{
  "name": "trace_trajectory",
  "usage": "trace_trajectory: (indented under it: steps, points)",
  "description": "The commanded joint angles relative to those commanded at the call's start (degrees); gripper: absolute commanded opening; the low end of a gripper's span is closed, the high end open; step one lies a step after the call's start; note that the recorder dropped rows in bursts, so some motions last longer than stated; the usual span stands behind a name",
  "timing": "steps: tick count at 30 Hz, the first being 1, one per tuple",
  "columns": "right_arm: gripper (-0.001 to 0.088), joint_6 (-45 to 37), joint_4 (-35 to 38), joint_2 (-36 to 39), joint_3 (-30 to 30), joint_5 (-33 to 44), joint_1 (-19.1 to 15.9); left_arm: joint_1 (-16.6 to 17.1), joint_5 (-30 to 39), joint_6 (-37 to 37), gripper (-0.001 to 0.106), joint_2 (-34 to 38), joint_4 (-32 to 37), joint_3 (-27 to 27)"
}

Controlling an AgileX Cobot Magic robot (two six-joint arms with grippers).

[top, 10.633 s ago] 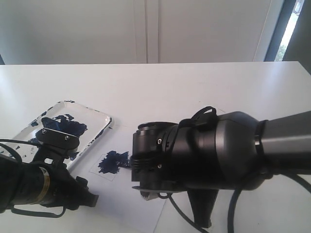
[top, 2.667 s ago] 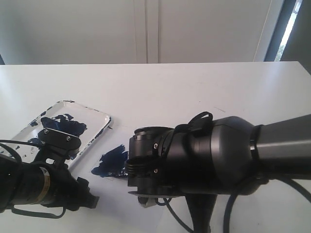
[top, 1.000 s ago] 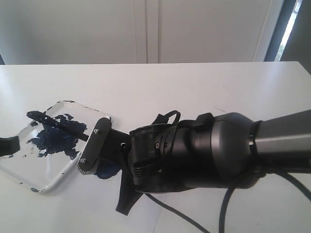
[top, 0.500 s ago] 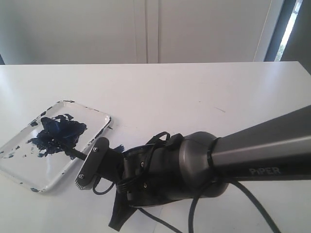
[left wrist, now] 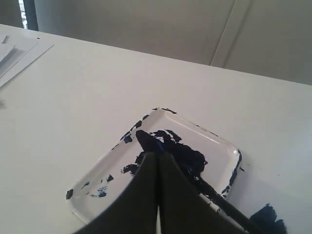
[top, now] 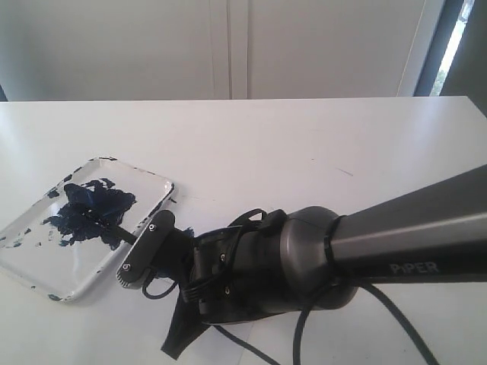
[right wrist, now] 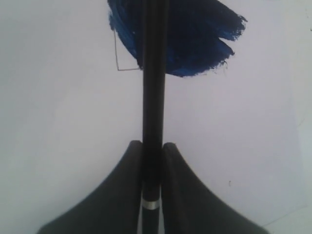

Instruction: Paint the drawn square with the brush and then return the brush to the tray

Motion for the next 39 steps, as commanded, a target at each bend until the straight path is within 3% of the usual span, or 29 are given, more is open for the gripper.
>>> trace_trajectory:
  steps: [4,11,14,20,28,34,39]
  points:
    - [0.0118,1.0,0.0,-1.1,-1.2,1.3,0.0,0.0,0.0,0.3,0.0,0.0,0.0,0.0]
    - [0.0412,0.8,-0.3,-4.9,-4.2,0.1,0.0,0.0,0.6,0.3,0.0,0.0,0.0,0.0]
    - [0.0449,0.8,-0.4,-6.7,-4.6,1.0,0.0,0.0,2.3,0.1,0.0,0.0,0.0,0.0]
    - [0.0436,0.8,-1.5,-13.7,-4.6,0.7,0.0,0.0,4.8,0.1,0.0,-2.8,0.3,0.0]
    - [0.0217,0.8,-2.8,-23.5,-4.1,-0.3,0.0,0.0,4.9,0.5,0.0,-10.5,1.2,0.5]
    - [0.0092,0.8,-2.9,-31.4,1.9,-7.2,0.0,0.0,2.7,-2.2,0.0,-15.2,1.3,4.9]
    - [0.0066,0.8,-2.9,-37.9,8.9,-9.3,0.0,0.0,0.4,-3.1,0.0,-18.0,1.7,6.9]
